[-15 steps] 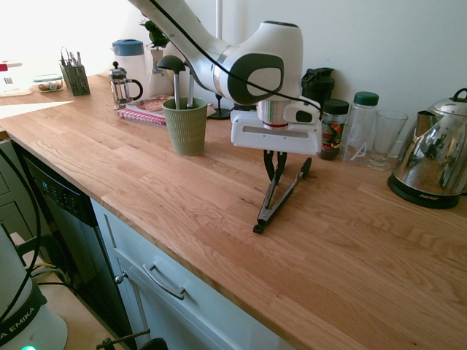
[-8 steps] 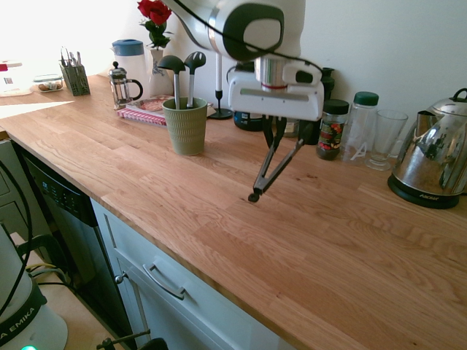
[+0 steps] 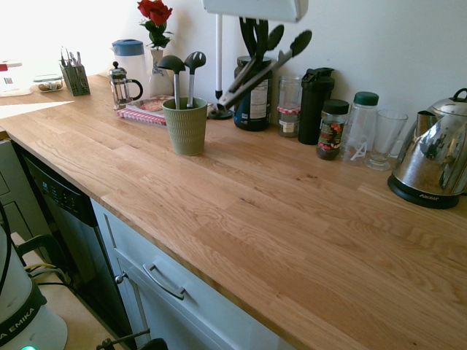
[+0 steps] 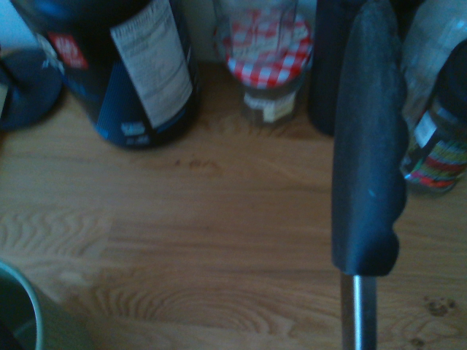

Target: Put the tongs back in the holder

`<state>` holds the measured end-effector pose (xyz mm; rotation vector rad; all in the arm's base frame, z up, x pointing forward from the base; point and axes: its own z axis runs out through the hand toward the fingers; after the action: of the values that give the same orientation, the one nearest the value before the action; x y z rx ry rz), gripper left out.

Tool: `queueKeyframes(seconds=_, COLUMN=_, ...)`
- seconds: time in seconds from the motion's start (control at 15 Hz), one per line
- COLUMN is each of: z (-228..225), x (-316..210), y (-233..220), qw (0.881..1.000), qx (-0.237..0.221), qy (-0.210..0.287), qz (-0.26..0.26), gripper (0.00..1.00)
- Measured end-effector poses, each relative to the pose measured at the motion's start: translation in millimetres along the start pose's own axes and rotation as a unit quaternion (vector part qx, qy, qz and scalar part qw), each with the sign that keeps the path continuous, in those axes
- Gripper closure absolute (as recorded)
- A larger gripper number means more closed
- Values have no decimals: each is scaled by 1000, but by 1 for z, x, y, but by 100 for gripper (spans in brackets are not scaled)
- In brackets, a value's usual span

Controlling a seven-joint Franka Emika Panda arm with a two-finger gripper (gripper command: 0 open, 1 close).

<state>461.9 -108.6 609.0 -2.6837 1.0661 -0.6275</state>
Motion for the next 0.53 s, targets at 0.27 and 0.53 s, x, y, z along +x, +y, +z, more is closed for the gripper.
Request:
queueKeyframes(seconds=0.27, z=-6, x=-53, y=-62, qw=993, qx=21, qy=111, qz=30, gripper=100)
queueKeyframes(seconds=0.53, z=-4, x=-106, y=-111, qw=976, qx=77, qy=203, qz=28, gripper=100)
